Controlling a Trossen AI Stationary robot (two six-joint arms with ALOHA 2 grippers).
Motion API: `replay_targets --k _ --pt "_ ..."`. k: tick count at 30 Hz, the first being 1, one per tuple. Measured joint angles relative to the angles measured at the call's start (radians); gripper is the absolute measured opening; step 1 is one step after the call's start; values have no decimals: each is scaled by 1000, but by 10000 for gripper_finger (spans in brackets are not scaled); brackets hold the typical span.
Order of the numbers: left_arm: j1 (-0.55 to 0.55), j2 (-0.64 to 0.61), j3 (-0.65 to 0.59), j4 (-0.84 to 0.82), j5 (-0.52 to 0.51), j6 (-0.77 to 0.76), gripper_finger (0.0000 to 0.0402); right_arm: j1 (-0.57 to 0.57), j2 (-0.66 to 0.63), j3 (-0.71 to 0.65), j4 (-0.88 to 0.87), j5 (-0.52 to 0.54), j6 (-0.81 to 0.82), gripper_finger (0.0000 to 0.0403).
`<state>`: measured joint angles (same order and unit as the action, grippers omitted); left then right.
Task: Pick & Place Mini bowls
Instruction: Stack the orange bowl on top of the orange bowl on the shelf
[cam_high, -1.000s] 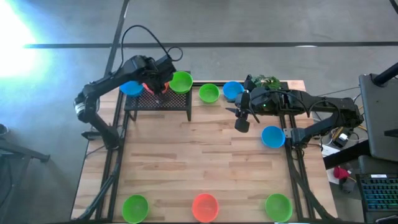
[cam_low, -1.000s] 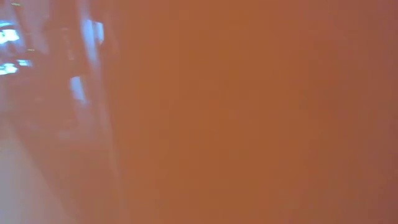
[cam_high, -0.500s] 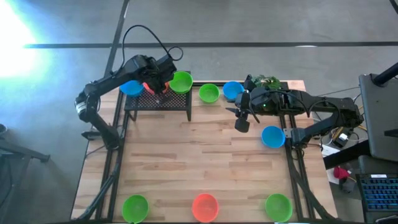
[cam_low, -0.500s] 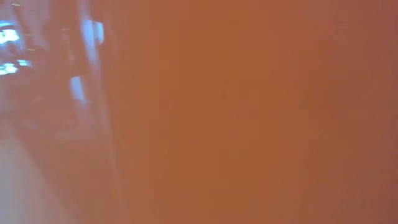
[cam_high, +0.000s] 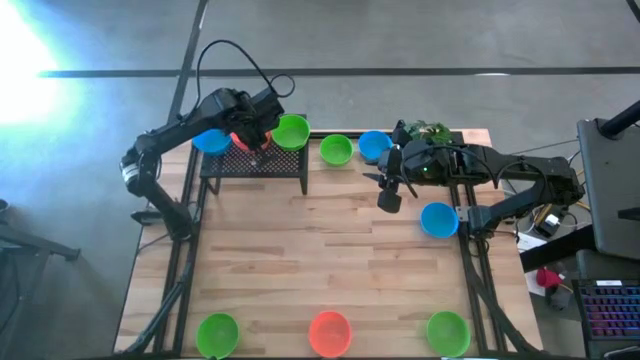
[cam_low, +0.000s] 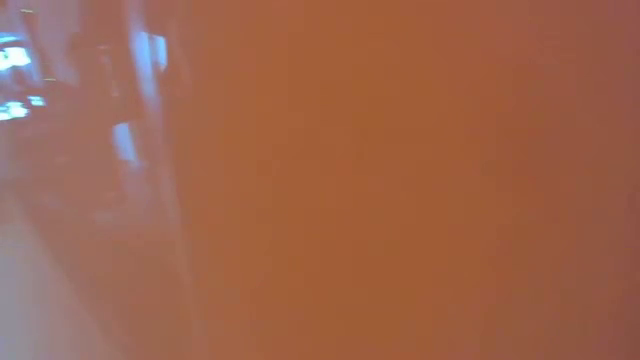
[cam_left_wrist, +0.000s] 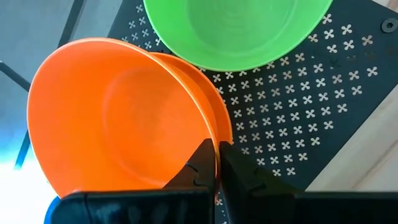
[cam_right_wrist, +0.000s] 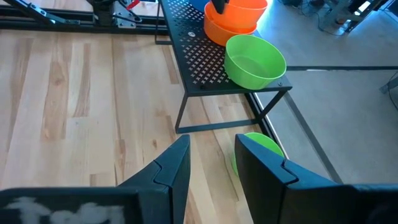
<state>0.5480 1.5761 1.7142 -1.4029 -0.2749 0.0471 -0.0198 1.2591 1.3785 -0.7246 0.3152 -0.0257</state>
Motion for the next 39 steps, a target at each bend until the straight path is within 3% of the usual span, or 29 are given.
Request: replay_targets --k 29,39 --pt "0 0 -2 -2 -11 0 13 0 0 0 1 0 0 126" --pt "-1 0 -36 -3 -57 3 85 0 0 0 3 0 0 132"
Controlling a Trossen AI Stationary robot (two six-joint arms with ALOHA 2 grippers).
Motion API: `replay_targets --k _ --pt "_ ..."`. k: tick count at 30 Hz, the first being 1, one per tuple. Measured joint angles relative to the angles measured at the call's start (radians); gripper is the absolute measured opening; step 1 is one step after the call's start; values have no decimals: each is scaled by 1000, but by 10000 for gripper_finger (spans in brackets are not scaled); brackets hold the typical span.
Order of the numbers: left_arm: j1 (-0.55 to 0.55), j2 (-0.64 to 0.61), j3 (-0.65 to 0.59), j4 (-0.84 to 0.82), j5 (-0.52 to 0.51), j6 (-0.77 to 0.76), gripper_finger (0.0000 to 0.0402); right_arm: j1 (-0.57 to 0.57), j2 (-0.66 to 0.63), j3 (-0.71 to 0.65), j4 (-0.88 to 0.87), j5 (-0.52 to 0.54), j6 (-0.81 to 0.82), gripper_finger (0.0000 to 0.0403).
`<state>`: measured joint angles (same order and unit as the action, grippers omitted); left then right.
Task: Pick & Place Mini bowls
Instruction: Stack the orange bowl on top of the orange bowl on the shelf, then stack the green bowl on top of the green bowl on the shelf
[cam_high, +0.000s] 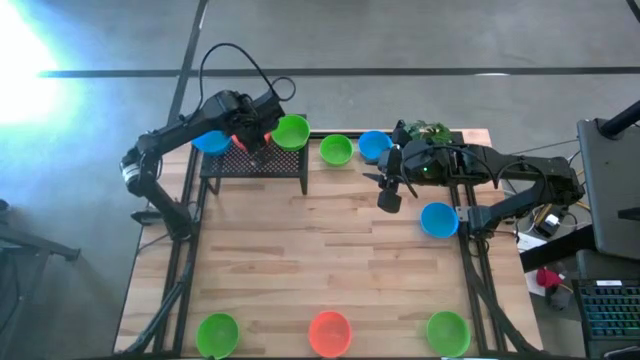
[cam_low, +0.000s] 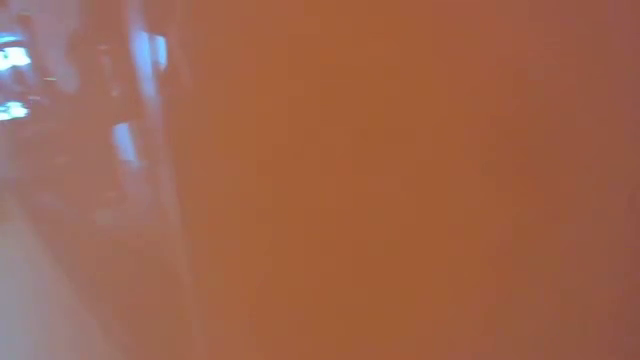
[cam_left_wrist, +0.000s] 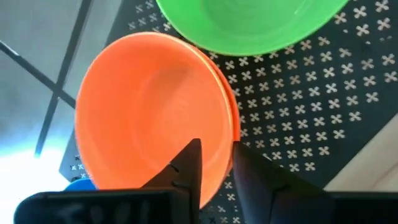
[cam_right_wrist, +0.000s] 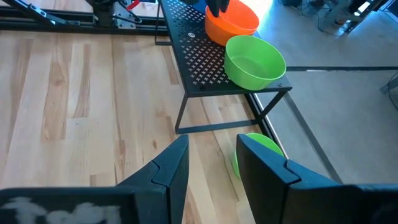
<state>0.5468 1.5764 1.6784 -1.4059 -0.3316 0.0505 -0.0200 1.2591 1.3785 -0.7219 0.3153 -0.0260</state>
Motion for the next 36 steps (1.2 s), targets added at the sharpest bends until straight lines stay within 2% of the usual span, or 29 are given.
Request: replay_targets --k 5,15,21,25,31,36 --pt "0 -5 28 -2 -18 2 96 0 0 0 1 0 0 130" --pt "-1 -7 167 -15 -17 -4 96 0 0 0 2 0 5 132" --pt "-34 -11 269 -89 35 23 96 0 0 0 2 0 27 126" --pt "-88 -14 299 -156 67 -50 96 0 0 0 0 0 42 121" --pt "-233 -60 268 -163 212 -170 96 0 0 0 -7 -5 76 116" --pt "-394 -113 236 -165 218 -290 96 1 0 0 -8 -10 76 119"
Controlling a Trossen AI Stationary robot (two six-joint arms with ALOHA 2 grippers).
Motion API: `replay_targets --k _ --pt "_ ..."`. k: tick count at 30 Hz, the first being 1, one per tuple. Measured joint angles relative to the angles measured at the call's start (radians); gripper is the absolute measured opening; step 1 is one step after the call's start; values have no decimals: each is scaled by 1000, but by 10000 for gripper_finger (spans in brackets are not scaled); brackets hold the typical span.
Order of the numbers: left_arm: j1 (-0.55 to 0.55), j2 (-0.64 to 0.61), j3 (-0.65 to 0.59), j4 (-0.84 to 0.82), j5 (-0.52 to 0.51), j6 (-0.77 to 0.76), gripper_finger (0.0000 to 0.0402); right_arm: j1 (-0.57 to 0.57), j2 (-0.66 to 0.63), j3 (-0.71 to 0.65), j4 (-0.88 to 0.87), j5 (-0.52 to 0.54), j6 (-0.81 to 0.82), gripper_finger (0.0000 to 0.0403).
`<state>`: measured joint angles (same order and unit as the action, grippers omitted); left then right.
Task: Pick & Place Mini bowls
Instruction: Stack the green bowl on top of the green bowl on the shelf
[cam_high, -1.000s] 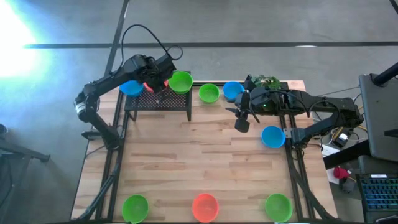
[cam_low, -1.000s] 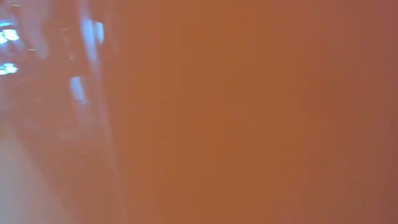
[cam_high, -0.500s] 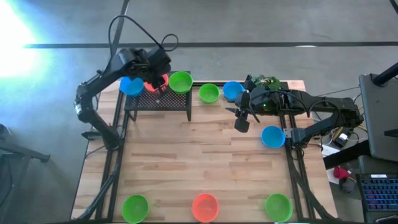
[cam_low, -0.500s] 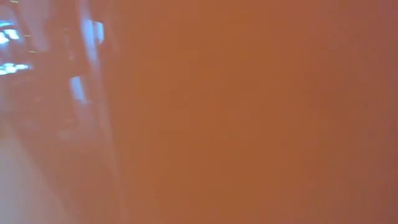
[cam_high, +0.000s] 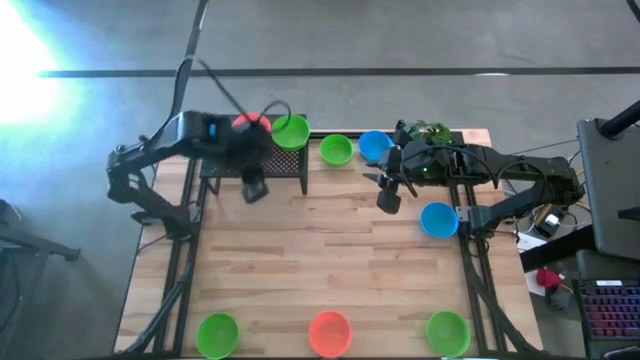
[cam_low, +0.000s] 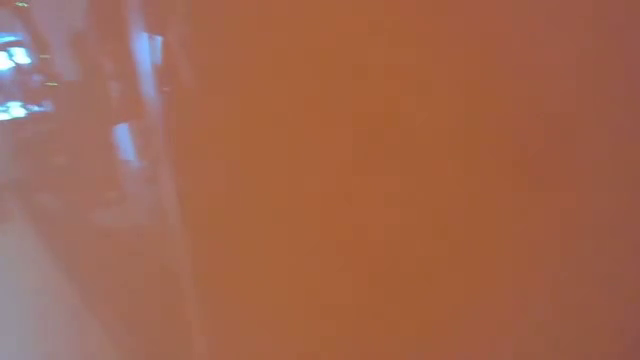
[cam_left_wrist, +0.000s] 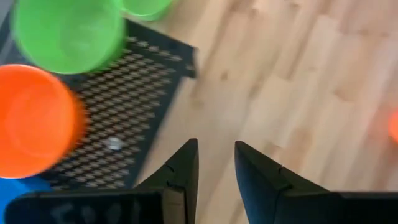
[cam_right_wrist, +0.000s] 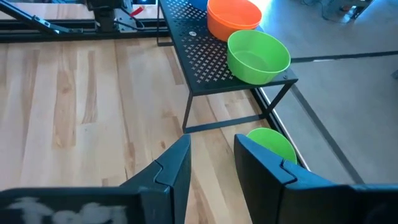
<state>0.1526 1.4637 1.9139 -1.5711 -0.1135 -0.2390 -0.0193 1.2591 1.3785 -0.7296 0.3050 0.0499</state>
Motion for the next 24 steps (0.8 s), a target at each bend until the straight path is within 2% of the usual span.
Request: replay_targets --k 4,10,13,18,24 --pt "-158 -31 -20 -1 1 -118 96 0 0 0 0 0 0 123" --pt "-435 -44 -67 4 1 -164 96 0 0 0 -17 0 -1 128" --pt "-556 -43 -104 28 2 -245 96 0 0 0 -29 0 -1 130" --pt "-690 -42 -186 122 1 -356 96 0 0 0 -31 0 -4 125" --pt "-773 -42 -330 241 6 -459 96 0 0 0 -31 0 -6 119"
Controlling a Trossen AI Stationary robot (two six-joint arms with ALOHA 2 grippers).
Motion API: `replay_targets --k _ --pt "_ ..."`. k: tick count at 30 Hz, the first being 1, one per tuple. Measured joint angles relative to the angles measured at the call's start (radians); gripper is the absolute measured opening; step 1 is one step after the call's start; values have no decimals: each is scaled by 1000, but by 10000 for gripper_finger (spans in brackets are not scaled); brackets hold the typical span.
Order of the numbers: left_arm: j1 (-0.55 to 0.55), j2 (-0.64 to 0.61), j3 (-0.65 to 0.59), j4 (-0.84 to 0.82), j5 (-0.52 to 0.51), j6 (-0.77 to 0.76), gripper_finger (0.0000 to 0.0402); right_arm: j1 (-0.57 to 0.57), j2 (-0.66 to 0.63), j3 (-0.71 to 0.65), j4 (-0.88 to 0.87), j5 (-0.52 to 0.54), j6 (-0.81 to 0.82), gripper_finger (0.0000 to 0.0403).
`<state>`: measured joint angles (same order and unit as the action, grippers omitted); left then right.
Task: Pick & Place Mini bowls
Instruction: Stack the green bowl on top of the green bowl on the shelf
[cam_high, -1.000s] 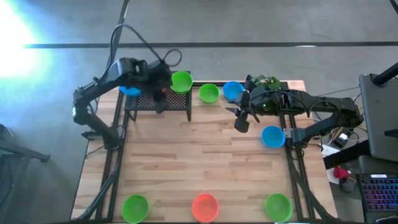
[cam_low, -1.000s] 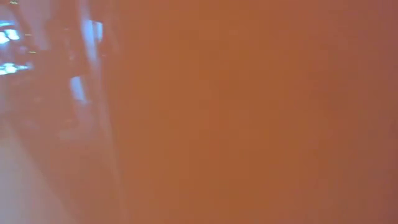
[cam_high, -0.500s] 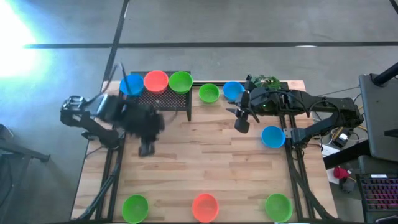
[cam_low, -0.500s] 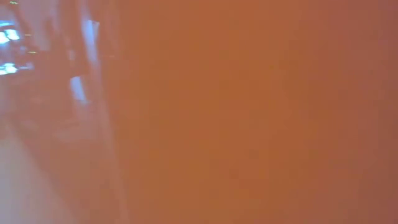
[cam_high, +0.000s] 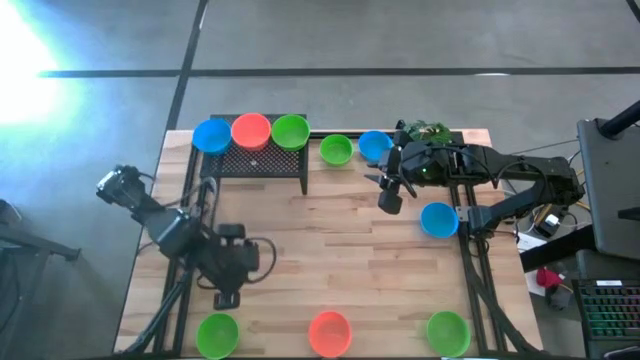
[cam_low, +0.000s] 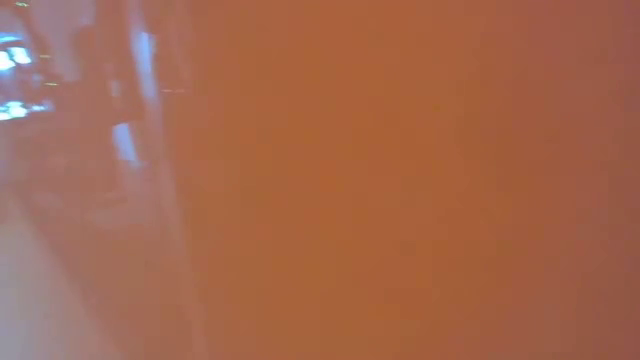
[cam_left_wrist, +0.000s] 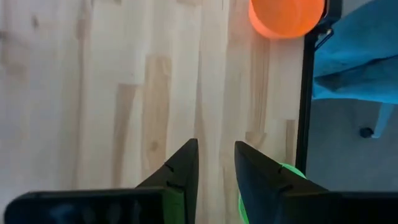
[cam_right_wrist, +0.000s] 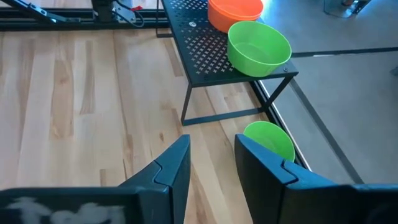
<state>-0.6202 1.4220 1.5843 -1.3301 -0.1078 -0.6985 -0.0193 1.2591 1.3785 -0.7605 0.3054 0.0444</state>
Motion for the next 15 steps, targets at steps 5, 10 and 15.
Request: replay_targets --k 5,10,15 --pt "-55 0 -150 153 94 -55 96 0 0 0 -9 0 10 120" --pt "-105 0 -291 320 178 -70 96 0 0 0 -21 0 32 126" --pt "-146 0 -415 427 228 -84 96 0 0 0 -21 0 32 130"
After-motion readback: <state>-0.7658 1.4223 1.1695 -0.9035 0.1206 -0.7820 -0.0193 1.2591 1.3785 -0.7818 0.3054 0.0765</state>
